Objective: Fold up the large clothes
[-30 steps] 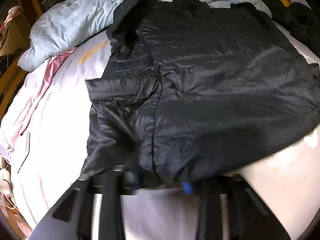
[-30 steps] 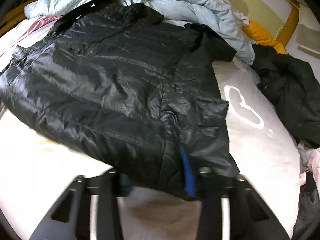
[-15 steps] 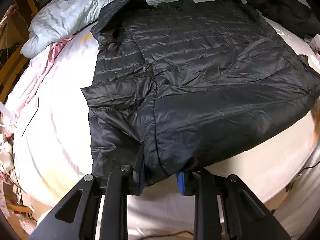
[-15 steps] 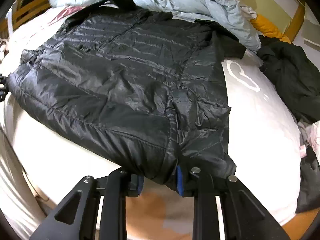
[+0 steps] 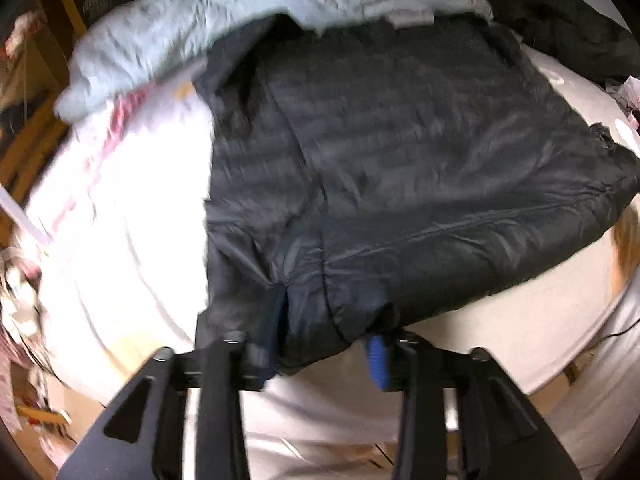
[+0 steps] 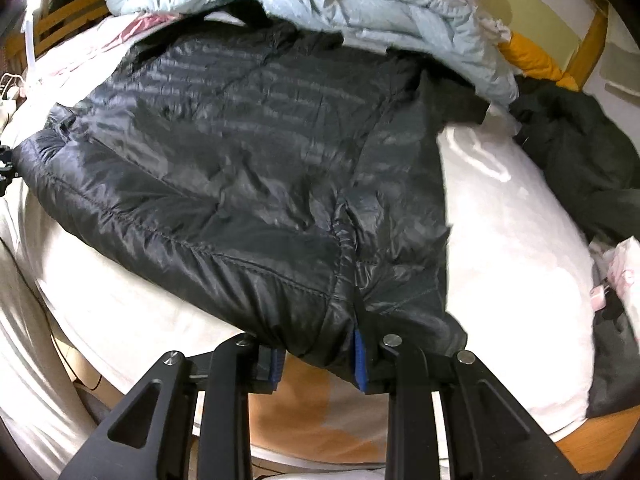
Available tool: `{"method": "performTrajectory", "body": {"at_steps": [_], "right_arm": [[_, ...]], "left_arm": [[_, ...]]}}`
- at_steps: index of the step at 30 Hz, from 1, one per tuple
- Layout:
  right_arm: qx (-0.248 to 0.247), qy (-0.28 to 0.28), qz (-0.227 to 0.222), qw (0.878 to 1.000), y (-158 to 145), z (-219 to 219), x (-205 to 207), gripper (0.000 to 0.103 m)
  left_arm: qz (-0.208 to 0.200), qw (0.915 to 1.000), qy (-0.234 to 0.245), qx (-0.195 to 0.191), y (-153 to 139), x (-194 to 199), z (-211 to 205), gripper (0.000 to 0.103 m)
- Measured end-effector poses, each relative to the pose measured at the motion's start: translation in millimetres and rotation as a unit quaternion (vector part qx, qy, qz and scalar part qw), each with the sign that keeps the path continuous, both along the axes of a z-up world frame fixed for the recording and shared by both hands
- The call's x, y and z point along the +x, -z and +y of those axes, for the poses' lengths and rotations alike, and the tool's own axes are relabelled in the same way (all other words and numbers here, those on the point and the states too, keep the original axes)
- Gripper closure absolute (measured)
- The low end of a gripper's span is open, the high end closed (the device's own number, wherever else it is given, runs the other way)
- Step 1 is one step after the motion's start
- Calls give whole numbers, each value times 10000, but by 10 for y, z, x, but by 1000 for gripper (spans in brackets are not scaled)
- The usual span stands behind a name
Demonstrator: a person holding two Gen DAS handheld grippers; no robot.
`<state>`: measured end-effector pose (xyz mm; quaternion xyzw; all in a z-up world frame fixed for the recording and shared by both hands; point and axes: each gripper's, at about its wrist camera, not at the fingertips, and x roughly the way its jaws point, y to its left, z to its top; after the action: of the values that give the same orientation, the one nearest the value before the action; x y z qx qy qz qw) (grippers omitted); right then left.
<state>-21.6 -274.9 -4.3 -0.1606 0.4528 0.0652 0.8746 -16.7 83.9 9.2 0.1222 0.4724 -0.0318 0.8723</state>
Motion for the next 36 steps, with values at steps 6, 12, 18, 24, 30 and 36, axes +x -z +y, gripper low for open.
{"method": "performTrajectory", "body": {"at_steps": [6,12,18,24,30,36], "right_arm": [[535,269,-815,9949,-723,-93,628,67],[648,480,-813,9934,-612,-72,1516,59],[806,632,-644,9927,-277,-163,1875,59],[653,635,-408,9950,-20,-157,1971,59],[354,825,-1103,9898,-153,-178,1813,38],[916,1047,-2258,9642,-577,-337,1421,20]], "left_arm": [[-594,9977,-254,-219,-475,902,-5,54],[-294,9964,-563,-567,-244,1785,65,53],[-234,9968,-533,-541,68,2006,63,52],[-344,9979,-483,-248,190,2022,57,36],[-1627,9825,-892,-181,-177,1751,231,27],[-1880,9798,-530,-422,-395,1555,103,23]]}}
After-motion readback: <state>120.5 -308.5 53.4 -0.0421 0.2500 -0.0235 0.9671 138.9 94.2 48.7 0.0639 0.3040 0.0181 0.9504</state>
